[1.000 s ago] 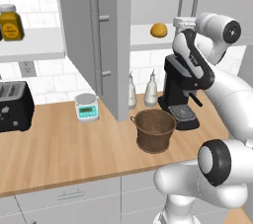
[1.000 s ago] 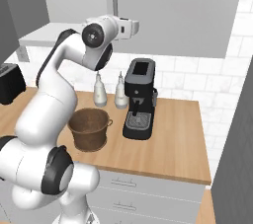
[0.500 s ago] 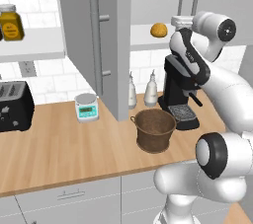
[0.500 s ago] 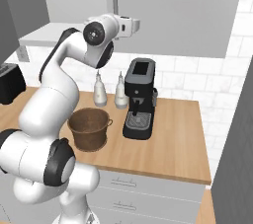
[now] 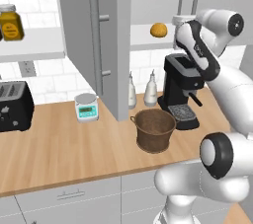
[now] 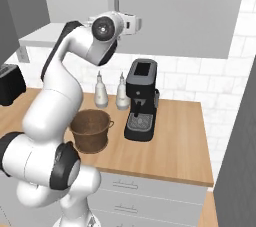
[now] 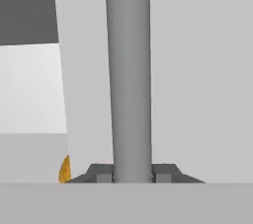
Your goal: Open the cabinet, pick up the bread from the cabinet and place it in the basket. Then move the basket to the dining counter.
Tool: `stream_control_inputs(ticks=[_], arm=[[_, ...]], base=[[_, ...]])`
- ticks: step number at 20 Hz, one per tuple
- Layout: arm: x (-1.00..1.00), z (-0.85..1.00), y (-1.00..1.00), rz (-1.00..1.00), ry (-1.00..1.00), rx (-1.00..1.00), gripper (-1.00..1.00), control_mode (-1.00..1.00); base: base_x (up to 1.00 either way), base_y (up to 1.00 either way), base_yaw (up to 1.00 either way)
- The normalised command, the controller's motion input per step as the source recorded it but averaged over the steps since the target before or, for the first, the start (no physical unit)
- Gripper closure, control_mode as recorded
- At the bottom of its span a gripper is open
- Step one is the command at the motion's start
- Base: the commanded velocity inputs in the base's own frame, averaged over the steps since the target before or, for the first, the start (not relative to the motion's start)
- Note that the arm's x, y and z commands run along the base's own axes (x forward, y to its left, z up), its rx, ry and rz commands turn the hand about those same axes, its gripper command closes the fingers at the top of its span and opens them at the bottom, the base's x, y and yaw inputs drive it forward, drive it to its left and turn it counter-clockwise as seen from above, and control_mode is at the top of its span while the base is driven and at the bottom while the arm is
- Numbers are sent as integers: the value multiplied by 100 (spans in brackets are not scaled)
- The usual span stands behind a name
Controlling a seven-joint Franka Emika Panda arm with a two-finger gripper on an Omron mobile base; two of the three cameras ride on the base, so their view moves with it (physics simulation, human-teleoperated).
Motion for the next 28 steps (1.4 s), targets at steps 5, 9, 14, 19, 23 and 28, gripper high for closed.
stream_control_inputs(ticks=[5, 9, 14, 19, 23, 28], arm=[[23, -15, 3, 28, 15, 0, 100, -100], [6, -3, 9, 16, 14, 0, 100, -100], [-28, 0, -17, -6, 9, 0, 100, -100], [-62, 0, -66, -12, 12, 0, 100, -100], [-82, 0, -97, -10, 5, 1, 100, -100], [-95, 0, -100, -7, -4, 8, 100, -100]], base=[[0, 0, 0], [0, 0, 0], [0, 0, 0], [0, 0, 0], [0, 0, 0], [0, 0, 0]])
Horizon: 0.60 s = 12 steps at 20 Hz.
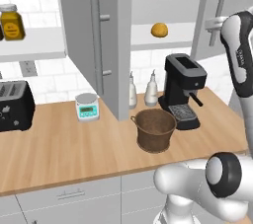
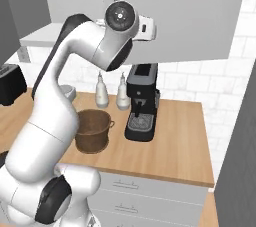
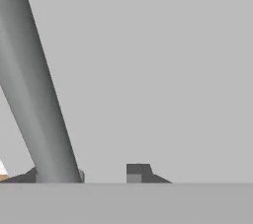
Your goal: Open the cabinet, pick up the bread from the cabinet and place it in the basket. Then move the basket to the dining counter.
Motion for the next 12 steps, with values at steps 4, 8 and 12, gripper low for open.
stream_control_inputs(ticks=[4, 8, 12], arm=[[-23, -29, -100, 0, -45, 16, 100, -100], [3, -49, -100, -1, -38, 21, 100, -100], [0, -22, -100, -7, -12, 19, 100, -100]], base=[[0, 0, 0], [0, 0, 0], [0, 0, 0]])
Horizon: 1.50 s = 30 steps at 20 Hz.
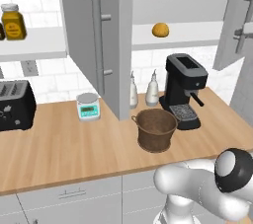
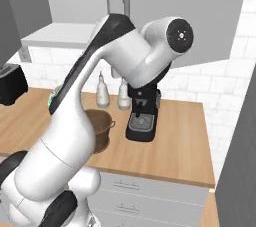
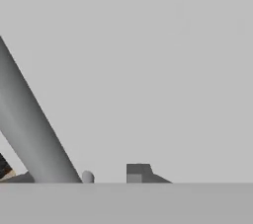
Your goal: Open the cabinet, pick up the bread from the cabinet and place it in the basket. Then move the basket to the dining counter.
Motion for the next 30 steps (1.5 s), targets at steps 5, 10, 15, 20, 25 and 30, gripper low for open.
stream_control_inputs(ticks=[5, 10, 15, 20, 25, 30], arm=[[-26, -46, -100, 0, -35, 11, 100, -100], [-68, -98, -91, 2, -69, -10, 100, -100], [-98, -79, -6, -12, -95, -27, 100, -100], [-65, -74, 70, -43, -58, -6, 100, -100], [-73, -100, 100, -21, -39, 24, -100, -100], [-30, -100, 100, -23, -34, 37, -100, -100]], base=[[0, 0, 0], [0, 0, 0], [0, 0, 0], [0, 0, 0], [0, 0, 0], [0, 0, 0]])
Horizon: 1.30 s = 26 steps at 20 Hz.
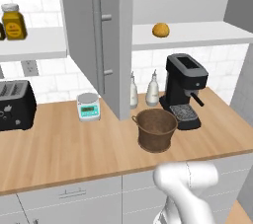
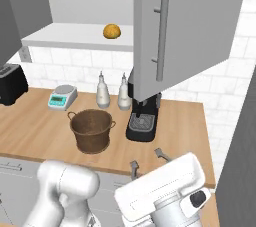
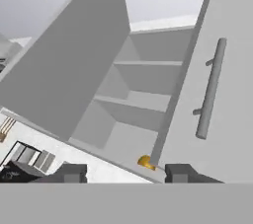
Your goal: Open the cabinet, pick up the bread from the cabinet and place it in the basket. Then move the basket to the dining counter.
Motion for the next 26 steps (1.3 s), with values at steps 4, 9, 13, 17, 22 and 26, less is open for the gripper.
stream_control_inputs(ticks=[4, 9, 13, 17, 22, 26], arm=[[0, -44, 100, -26, -30, 25, -100, -100], [0, -14, 100, -23, -25, 14, -100, -100], [0, 19, 100, -16, -6, 2, -100, -100], [12, 81, 100, -8, 10, -11, -100, -100], [15, 99, 100, 0, 23, -9, -100, -100], [30, 73, 100, 0, 37, -1, -100, -100]], base=[[0, 0, 0], [0, 0, 0], [0, 0, 0], [0, 0, 0], [0, 0, 0], [0, 0, 0]])
